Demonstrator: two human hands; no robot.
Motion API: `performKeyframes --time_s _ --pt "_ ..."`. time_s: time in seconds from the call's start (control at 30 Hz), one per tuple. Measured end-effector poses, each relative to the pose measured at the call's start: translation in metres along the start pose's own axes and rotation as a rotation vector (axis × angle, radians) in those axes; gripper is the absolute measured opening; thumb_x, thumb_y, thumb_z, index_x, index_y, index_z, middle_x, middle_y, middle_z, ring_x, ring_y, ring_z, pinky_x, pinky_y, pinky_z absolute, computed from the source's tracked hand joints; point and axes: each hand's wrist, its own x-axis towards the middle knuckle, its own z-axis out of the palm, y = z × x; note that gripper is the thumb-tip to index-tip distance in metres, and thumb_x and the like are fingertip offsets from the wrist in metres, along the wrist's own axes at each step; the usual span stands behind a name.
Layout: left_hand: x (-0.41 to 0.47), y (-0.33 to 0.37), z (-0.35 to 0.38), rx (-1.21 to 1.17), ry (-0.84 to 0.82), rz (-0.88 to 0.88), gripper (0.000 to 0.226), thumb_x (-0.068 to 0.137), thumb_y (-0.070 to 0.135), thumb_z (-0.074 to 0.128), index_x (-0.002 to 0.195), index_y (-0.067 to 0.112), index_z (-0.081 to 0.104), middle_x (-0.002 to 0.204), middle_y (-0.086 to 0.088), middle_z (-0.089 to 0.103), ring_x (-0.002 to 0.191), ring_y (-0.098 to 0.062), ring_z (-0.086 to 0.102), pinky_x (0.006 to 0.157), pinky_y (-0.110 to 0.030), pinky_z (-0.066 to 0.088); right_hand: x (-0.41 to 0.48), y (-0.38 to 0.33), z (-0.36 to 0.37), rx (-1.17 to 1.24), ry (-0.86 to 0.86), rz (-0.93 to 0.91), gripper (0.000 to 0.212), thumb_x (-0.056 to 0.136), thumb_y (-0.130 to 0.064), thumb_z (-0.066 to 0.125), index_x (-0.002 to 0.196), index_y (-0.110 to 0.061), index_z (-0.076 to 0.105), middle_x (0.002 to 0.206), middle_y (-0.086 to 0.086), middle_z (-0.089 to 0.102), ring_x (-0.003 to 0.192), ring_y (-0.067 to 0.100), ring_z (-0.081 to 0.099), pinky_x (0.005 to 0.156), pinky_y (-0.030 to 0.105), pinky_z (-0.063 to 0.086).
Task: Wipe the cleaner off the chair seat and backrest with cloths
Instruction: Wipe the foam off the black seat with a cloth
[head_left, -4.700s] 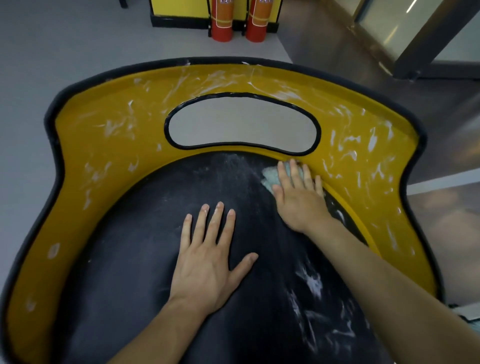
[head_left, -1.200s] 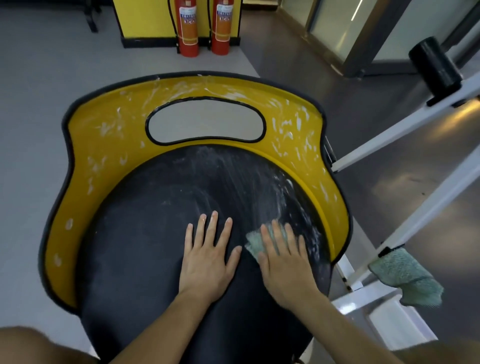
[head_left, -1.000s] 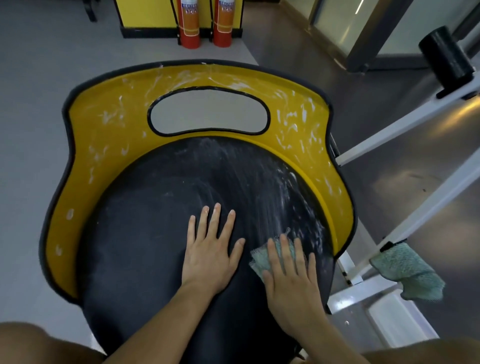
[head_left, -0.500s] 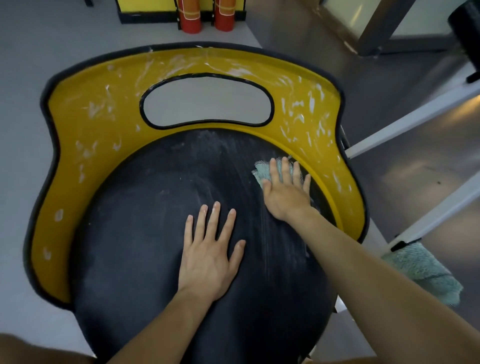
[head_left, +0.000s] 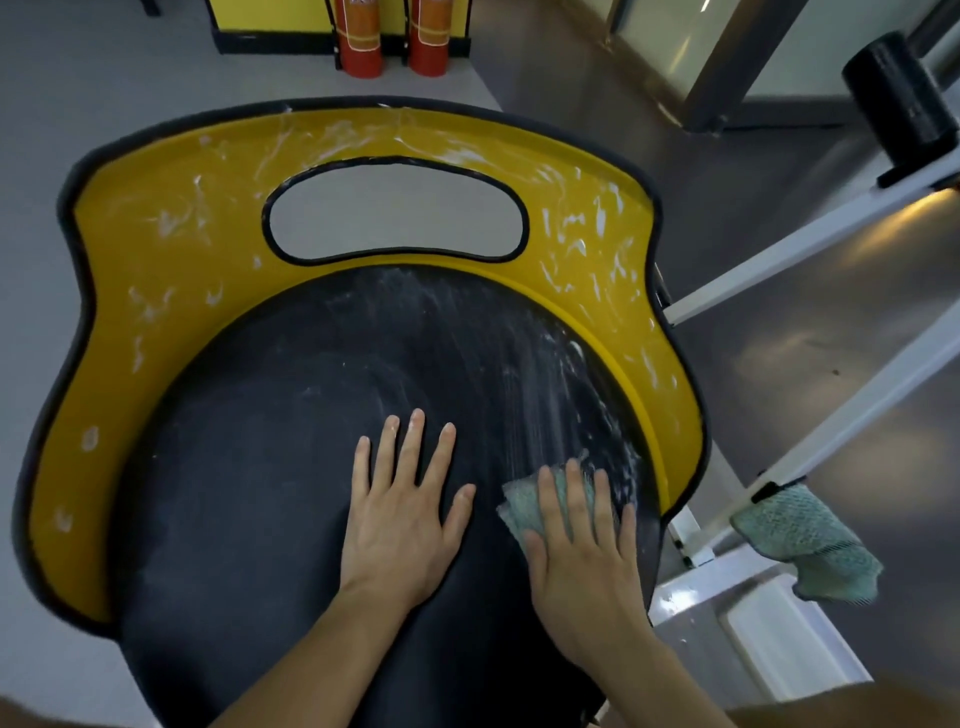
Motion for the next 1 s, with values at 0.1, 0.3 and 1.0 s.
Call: performKeyframes --time_s 0.1,0.3,1.0 --pt "-0.001 0.000 0.002 -0.003 0.011 0.002 0.068 0.103 0.059 0.019 0.161 0.025 0.016 0.168 -0.010 0.011 0.156 -0.030 0.004 0.124 -0.055 0.011 0.040 0.000 -0.009 0.012 0.008 -0.014 0.066 0.102 -0.048 0.010 0.162 -0.022 0.004 0.169 0.007 0.002 0.155 0.032 -0.003 0.122 0.057 0.002" --pt "-0.001 0.000 0.002 -0.015 0.005 0.001 0.066 0.103 0.058 0.020 0.161 0.026 0.016 0.169 -0.008 0.009 0.156 -0.027 -0.001 0.124 -0.054 0.010 0.163 0.006 -0.042 0.091 -0.078 0.059 0.061 0.105 -0.048 0.004 0.157 -0.029 -0.019 0.166 0.002 -0.024 0.151 0.028 -0.026 0.121 0.056 -0.012" --pt "0.003 0.002 -0.004 0.111 -0.031 0.051 0.082 0.097 0.074 0.009 0.158 0.022 0.024 0.165 -0.013 0.021 0.154 -0.037 0.010 0.120 -0.065 0.009 0.007 0.012 -0.001 0.051 0.013 0.122 0.067 0.104 -0.051 0.017 0.160 -0.015 0.021 0.165 0.016 0.020 0.152 0.038 0.018 0.116 0.054 0.014"
